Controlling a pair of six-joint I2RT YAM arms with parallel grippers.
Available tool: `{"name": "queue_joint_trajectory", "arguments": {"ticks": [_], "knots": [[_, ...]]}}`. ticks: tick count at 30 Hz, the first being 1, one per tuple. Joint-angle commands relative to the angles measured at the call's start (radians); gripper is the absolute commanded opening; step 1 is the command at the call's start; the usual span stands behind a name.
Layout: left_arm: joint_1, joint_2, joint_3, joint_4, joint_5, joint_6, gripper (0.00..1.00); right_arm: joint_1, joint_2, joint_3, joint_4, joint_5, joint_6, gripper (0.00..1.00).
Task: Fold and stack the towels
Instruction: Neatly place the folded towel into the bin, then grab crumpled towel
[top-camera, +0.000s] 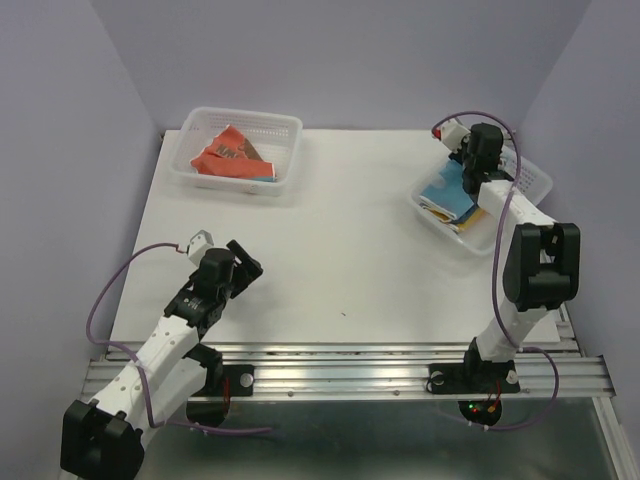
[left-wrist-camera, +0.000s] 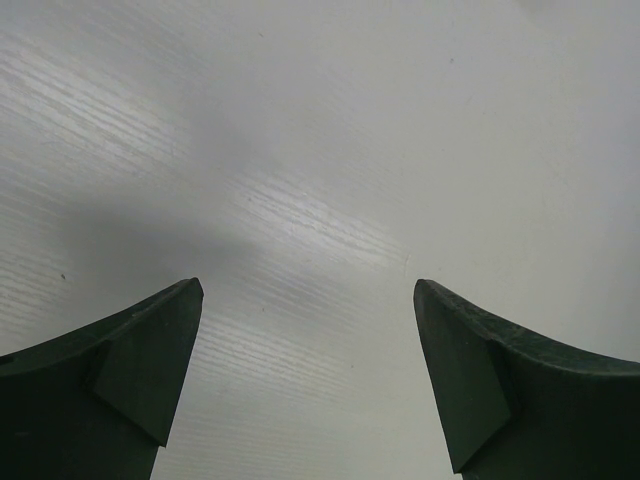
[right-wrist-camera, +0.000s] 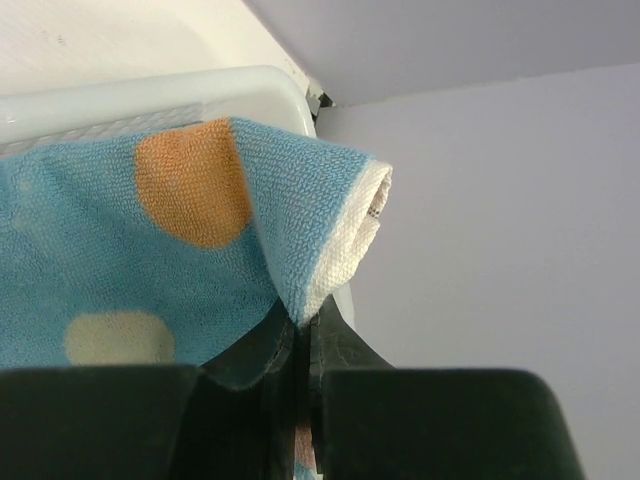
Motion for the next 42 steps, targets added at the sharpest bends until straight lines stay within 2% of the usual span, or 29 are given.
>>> {"name": "queue_joint_trajectory", "arguments": {"ticks": [1,5,6,7,9,10,11,14,15,16,18,21,27,30,34,35,38,40,41,42], "knots": [[-0.003,0.001,0.044,-0.002,-0.027,-0.006,0.99,-0.003,-0.013,0.021,0.108,-0.013,0.021,0.07],[-0.003,0.001,0.042,0.0,-0.026,-0.004,0.99,-0.003,-0.004,0.024,0.117,-0.018,0.021,0.11],[-0.003,0.003,0.042,0.0,-0.026,-0.004,0.99,-0.003,-0.001,0.024,0.117,-0.018,0.023,0.15],[-0.003,0.001,0.042,0.002,-0.024,-0.004,0.99,-0.003,0.001,0.024,0.116,-0.016,0.024,0.24],[-0.003,0.001,0.042,0.002,-0.02,-0.004,0.99,-0.001,0.005,0.029,0.107,-0.008,0.026,0.31],[-0.003,-0.001,0.044,0.002,-0.015,-0.003,0.99,-0.003,0.007,0.029,0.111,0.004,0.032,0.46],[-0.001,-0.001,0.045,0.002,-0.013,-0.001,0.99,-0.023,0.007,0.027,0.123,0.01,0.035,0.56],[-0.003,-0.008,0.053,0.006,-0.001,0.005,0.99,-0.024,-0.002,0.044,0.099,0.018,0.064,0.7],[-0.003,-0.008,0.057,0.006,0.002,0.008,0.99,-0.024,-0.007,0.055,0.093,0.018,0.098,0.88],[-0.003,-0.01,0.062,0.011,0.002,0.009,0.99,-0.024,-0.016,0.058,0.091,0.018,0.115,1.0],[-0.003,-0.014,0.073,0.02,0.0,0.016,0.99,-0.024,-0.05,0.066,0.082,0.004,0.15,1.0],[-0.003,-0.007,0.12,0.047,-0.019,0.034,0.99,-0.023,-0.105,0.102,0.009,-0.048,0.291,1.0],[0.0,0.131,0.329,0.106,-0.107,0.103,0.99,-0.021,-0.24,0.132,-0.078,-0.203,0.82,1.0],[0.014,0.266,0.482,0.089,-0.145,0.147,0.99,-0.021,-0.333,0.006,-0.015,-0.362,1.157,1.0],[0.073,0.476,0.735,0.06,-0.112,0.256,0.99,-0.009,-0.407,-0.13,0.008,-0.478,1.36,1.0],[0.09,0.575,0.784,0.042,-0.084,0.275,0.99,-0.004,-0.419,-0.152,0.001,-0.479,1.386,1.0],[0.155,0.773,0.977,-0.027,-0.047,0.35,0.99,0.034,-0.484,-0.361,0.042,-0.473,1.49,1.0],[0.207,0.866,1.103,-0.017,0.009,0.403,0.99,0.035,-0.51,-0.423,0.045,-0.46,1.514,1.0],[0.224,0.957,1.151,-0.031,0.032,0.413,0.99,0.036,-0.519,-0.443,0.033,-0.449,1.523,1.0],[0.248,1.054,1.262,-0.076,0.054,0.433,0.99,0.034,-0.533,-0.474,0.012,-0.437,1.526,1.0]]}}
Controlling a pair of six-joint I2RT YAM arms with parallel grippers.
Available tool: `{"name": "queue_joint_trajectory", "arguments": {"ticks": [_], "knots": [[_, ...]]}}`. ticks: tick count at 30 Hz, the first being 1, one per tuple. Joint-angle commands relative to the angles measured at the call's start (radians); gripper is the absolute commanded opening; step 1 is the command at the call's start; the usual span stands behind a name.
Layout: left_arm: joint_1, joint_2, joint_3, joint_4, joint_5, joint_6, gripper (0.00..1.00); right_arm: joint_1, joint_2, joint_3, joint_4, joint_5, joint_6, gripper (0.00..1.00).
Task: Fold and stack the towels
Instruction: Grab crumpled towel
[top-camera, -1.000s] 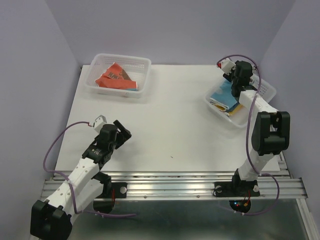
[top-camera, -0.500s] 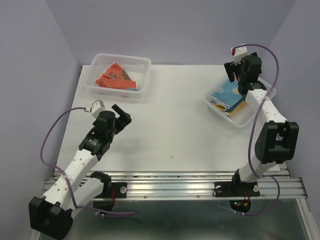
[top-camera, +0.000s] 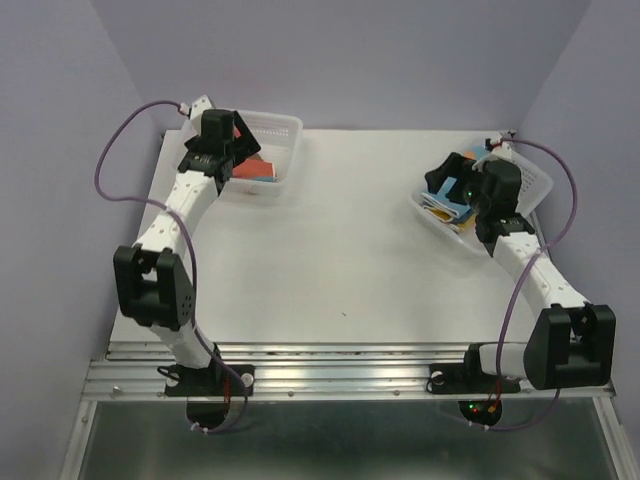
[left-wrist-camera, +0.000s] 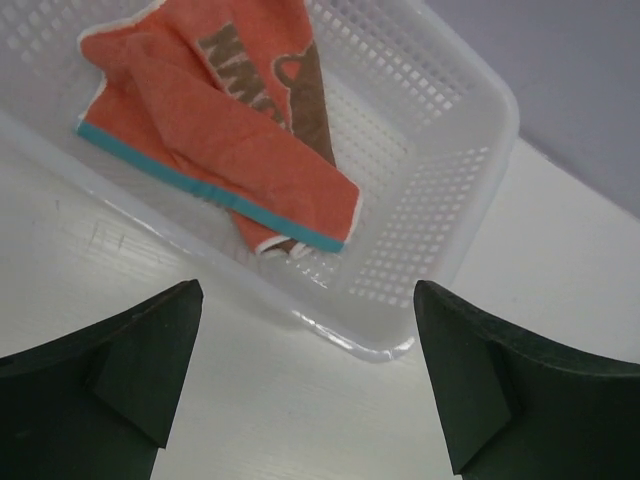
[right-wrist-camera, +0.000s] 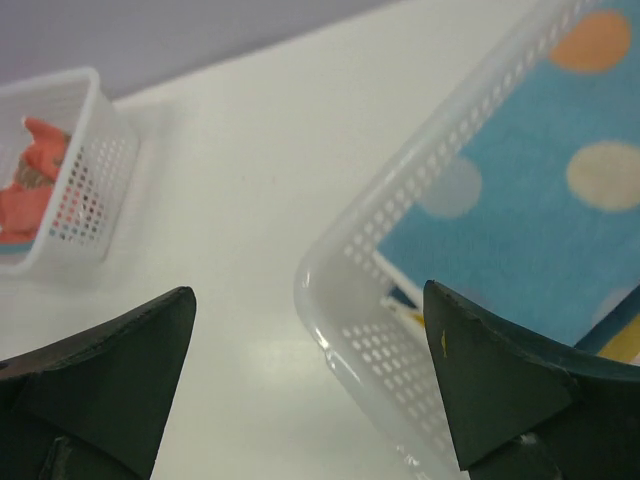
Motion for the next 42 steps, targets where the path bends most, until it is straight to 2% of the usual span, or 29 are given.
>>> {"name": "queue_joint_trajectory", "arguments": {"ticks": [1,2,4,5,7,10,13,23,26,27,30,31,37,42], "knots": [[0.072,0.196,0.22,-0.091,0.083,0.131,0.99,0.007,-0.046,-0.11,-0.025,-0.011,0.13,1.0],[0.085,0.287,0.317,-0.114,0.078,0.164,0.99,0.007,-0.051,-0.128,-0.028,-0.015,0.124,1.0],[0.092,0.386,0.419,-0.152,0.086,0.187,0.99,0.007,-0.065,-0.144,-0.037,-0.018,0.116,1.0],[0.101,0.484,0.53,-0.213,0.107,0.207,0.99,0.007,-0.071,-0.156,-0.036,-0.02,0.113,1.0],[0.105,0.568,0.667,-0.279,0.121,0.232,0.99,0.007,-0.079,-0.162,-0.028,-0.017,0.11,1.0],[0.105,0.687,0.764,-0.301,0.156,0.263,0.99,0.008,-0.065,-0.174,-0.004,-0.026,0.119,1.0],[0.105,0.783,0.8,-0.301,0.182,0.281,0.99,0.007,-0.033,-0.171,0.001,-0.041,0.116,1.0],[0.106,0.958,0.87,-0.316,0.201,0.287,0.99,0.007,0.009,-0.174,0.007,-0.051,0.111,1.0],[0.106,0.966,0.87,-0.315,0.195,0.286,0.69,0.007,0.007,-0.174,0.006,-0.049,0.11,1.0],[0.108,0.968,0.872,-0.316,0.189,0.286,0.48,0.007,0.006,-0.177,0.009,-0.048,0.108,1.0],[0.109,0.951,0.869,-0.319,0.181,0.278,0.15,0.007,0.0,-0.18,0.007,-0.046,0.107,1.0],[0.111,0.945,0.864,-0.318,0.179,0.275,0.0,0.007,-0.003,-0.182,0.01,-0.048,0.107,1.0],[0.114,0.841,0.864,-0.301,0.196,0.261,0.0,0.008,-0.017,-0.185,0.01,-0.072,0.099,1.0],[0.114,0.67,0.899,-0.27,0.259,0.244,0.0,0.01,-0.071,-0.199,0.032,-0.138,0.072,1.0]]}}
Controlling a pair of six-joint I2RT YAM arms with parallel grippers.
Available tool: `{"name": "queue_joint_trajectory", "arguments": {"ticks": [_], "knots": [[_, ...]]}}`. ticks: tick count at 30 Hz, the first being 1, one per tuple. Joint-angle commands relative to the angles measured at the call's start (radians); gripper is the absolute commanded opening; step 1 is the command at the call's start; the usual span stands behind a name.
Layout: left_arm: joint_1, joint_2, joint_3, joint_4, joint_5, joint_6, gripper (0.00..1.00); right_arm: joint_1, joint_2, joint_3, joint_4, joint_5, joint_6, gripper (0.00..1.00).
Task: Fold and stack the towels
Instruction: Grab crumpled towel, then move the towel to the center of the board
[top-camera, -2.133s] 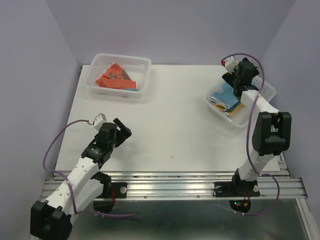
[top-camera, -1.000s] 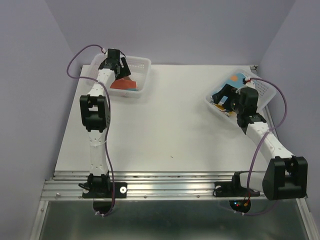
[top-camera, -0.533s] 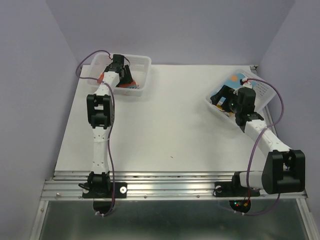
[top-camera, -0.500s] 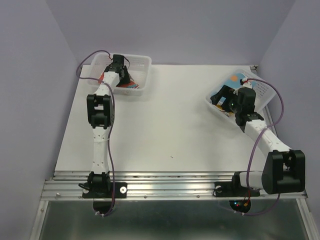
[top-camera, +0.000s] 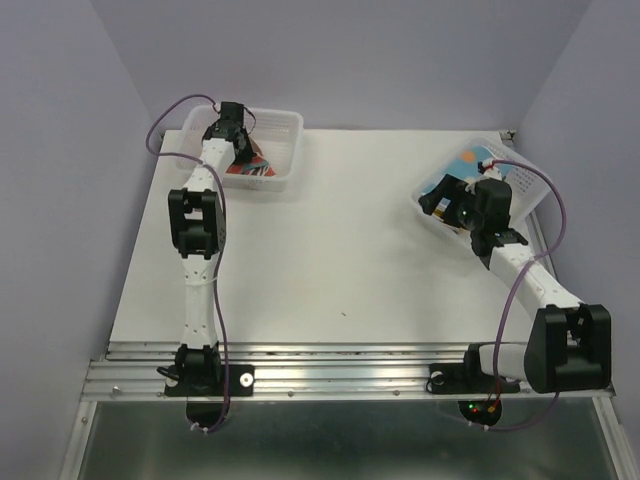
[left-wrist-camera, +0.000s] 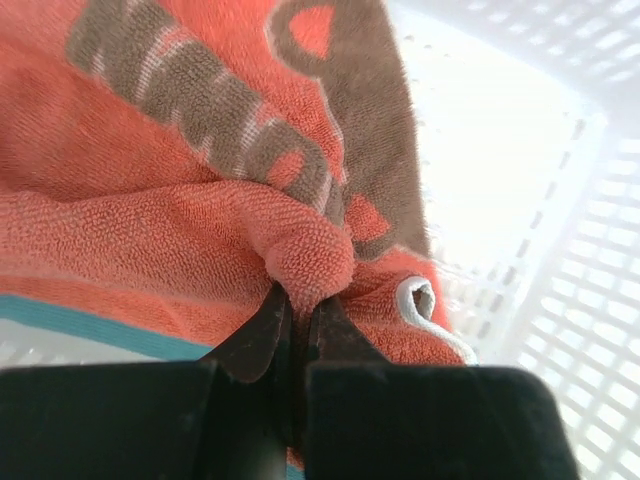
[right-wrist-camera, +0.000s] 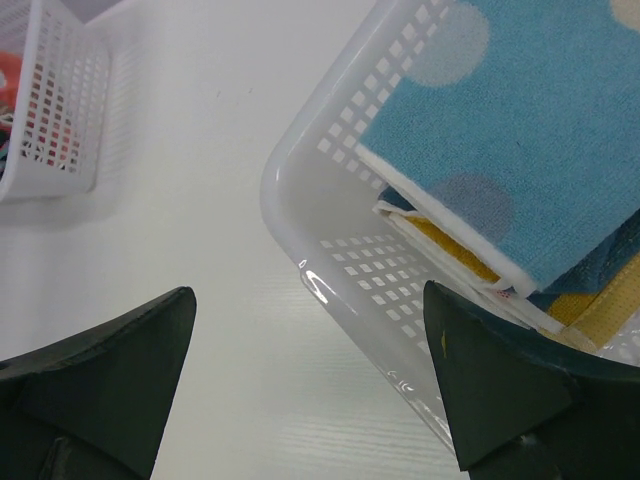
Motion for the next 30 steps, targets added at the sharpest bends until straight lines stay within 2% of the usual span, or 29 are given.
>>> {"name": "queue_joint_trajectory", "arguments": {"ticks": [1,2,5,9,12,16,19,20,22,23,25,26,27,28,29,30], "knots": [[0.004,-0.288,0.038,0.043,0.088,-0.024,0.0,0.008,-0.072,-0.029,0.067,-0.061,-0.037,1.0],[0.004,-0.289,0.032,0.054,0.108,-0.024,0.0,0.011,-0.083,-0.029,0.068,-0.067,-0.039,1.0],[-0.01,-0.437,0.022,0.069,0.172,-0.01,0.0,0.031,-0.109,-0.047,0.074,-0.086,-0.037,1.0],[-0.097,-0.592,-0.07,0.076,0.192,0.012,0.0,0.079,-0.128,-0.07,0.053,-0.081,-0.033,1.0],[-0.158,-0.707,-0.193,0.112,0.267,0.01,0.0,0.099,-0.161,-0.081,0.025,-0.06,-0.014,1.0],[-0.305,-0.845,-0.383,0.235,0.382,-0.027,0.0,0.1,-0.247,-0.11,-0.045,-0.022,0.013,1.0],[-0.384,-0.959,-0.581,0.312,0.389,-0.057,0.02,0.102,-0.321,-0.121,-0.12,0.007,0.016,1.0],[-0.427,-1.024,-0.71,0.371,0.381,-0.079,0.08,0.102,-0.336,-0.124,-0.14,0.017,0.016,1.0],[-0.447,-1.086,-0.857,0.443,0.299,-0.117,0.32,0.102,-0.385,-0.124,-0.2,0.05,0.007,1.0],[-0.449,-1.14,-0.987,0.444,0.263,-0.16,0.34,0.102,-0.401,-0.119,-0.22,0.06,0.006,1.0],[-0.447,-1.191,-1.098,0.407,0.07,-0.212,0.37,0.103,-0.422,-0.112,-0.272,0.078,0.001,1.0],[-0.446,-1.217,-1.2,0.355,-0.024,-0.246,0.42,0.106,-0.425,-0.11,-0.282,0.072,-0.005,1.0],[-0.435,-1.265,-1.241,0.32,-0.176,-0.313,0.69,0.112,-0.419,-0.112,-0.291,0.061,-0.007,1.0],[-0.427,-1.287,-1.277,0.28,-0.235,-0.358,0.86,0.122,-0.413,-0.112,-0.292,0.063,-0.011,1.0],[-0.416,-1.325,-1.343,0.22,-0.275,-0.388,0.96,0.163,-0.402,-0.11,-0.295,0.072,-0.016,1.0],[-0.401,-1.343,-1.374,0.209,-0.32,-0.411,0.99,0.192,-0.384,-0.099,-0.308,0.119,-0.019,1.0]]}}
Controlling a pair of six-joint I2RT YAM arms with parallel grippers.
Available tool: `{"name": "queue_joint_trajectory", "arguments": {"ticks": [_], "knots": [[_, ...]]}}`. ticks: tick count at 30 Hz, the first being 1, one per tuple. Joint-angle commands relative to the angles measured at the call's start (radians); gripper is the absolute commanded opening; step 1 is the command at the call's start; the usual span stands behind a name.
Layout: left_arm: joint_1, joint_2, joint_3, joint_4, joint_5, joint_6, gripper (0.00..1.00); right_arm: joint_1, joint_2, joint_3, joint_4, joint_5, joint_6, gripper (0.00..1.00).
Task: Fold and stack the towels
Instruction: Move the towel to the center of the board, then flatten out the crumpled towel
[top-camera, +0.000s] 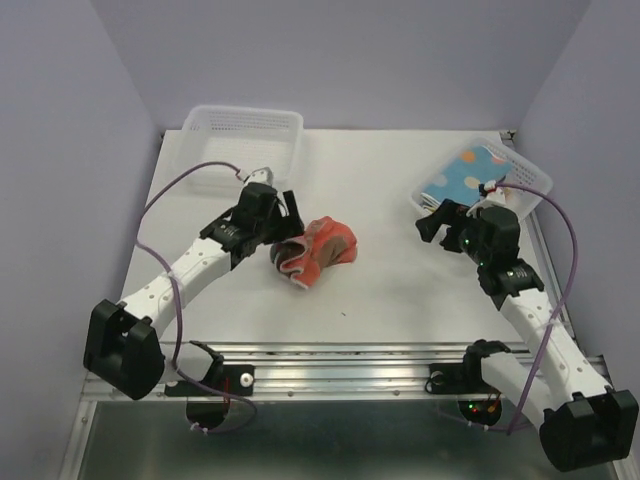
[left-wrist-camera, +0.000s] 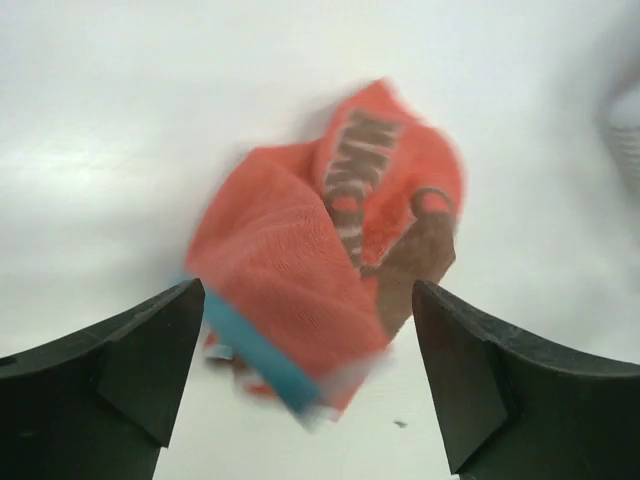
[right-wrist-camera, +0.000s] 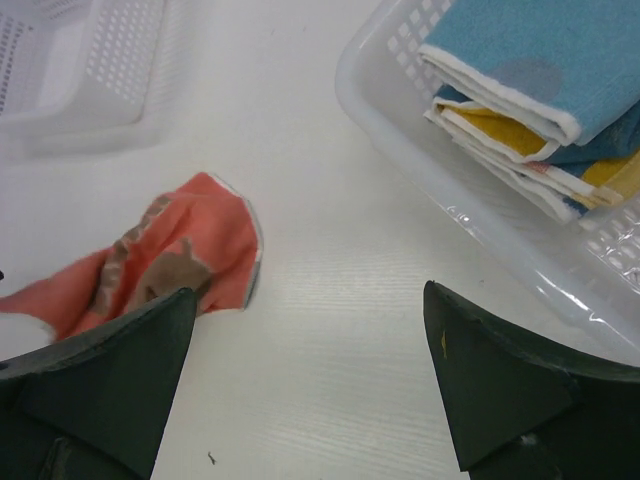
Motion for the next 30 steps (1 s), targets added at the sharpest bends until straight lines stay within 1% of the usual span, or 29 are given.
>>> {"name": "queue_joint_trajectory", "arguments": {"ticks": [1,2,3,5,7,8,11,12,14,18,19,22,26,28,30], "knots": [[0.046,-0.169,-0.127,-0.094,-0.325,-0.166,0.99,0.149,0.061,0.015,-0.062,0.105,-0.024,1.0],[0.053,-0.169,-0.128,-0.1,-0.326,-0.174,0.99,0.149,0.085,0.021,-0.064,0.13,-0.025,1.0],[0.053,-0.183,-0.161,-0.102,-0.322,-0.178,0.99,0.227,0.107,0.029,-0.061,0.177,-0.027,1.0],[0.053,-0.197,-0.209,-0.088,-0.297,-0.188,0.99,0.324,0.185,0.05,-0.047,0.239,-0.03,1.0],[0.056,-0.203,-0.242,-0.057,-0.276,-0.186,0.99,0.376,0.243,0.064,-0.027,0.271,-0.038,1.0],[0.059,-0.201,-0.265,-0.037,-0.27,-0.189,0.99,0.424,0.3,0.092,-0.024,0.285,-0.045,1.0],[0.064,-0.194,-0.289,-0.028,-0.262,-0.197,0.99,0.502,0.388,0.144,-0.029,0.359,-0.062,1.0],[0.07,-0.192,-0.308,-0.025,-0.262,-0.204,0.99,0.548,0.417,0.17,-0.029,0.372,-0.067,1.0],[0.092,-0.19,-0.339,-0.028,-0.262,-0.218,0.99,0.588,0.481,0.185,-0.01,0.411,-0.059,1.0],[0.185,-0.201,-0.397,-0.004,-0.258,-0.263,0.99,0.597,0.541,0.187,0.04,0.448,0.013,1.0],[0.222,-0.204,-0.41,0.025,-0.232,-0.252,0.99,0.597,0.559,0.196,0.048,0.442,0.015,1.0],[0.283,-0.2,-0.453,0.072,-0.212,-0.243,0.99,0.625,0.581,0.219,0.056,0.393,-0.013,1.0],[0.316,-0.155,-0.462,0.157,-0.181,-0.232,0.99,0.741,0.612,0.238,0.042,0.393,-0.058,1.0],[0.323,-0.122,-0.462,0.196,-0.146,-0.221,0.99,0.764,0.624,0.225,0.068,0.382,-0.036,1.0],[0.333,-0.077,-0.457,0.245,-0.101,-0.212,0.99,0.784,0.633,0.189,0.129,0.374,0.022,1.0]]}}
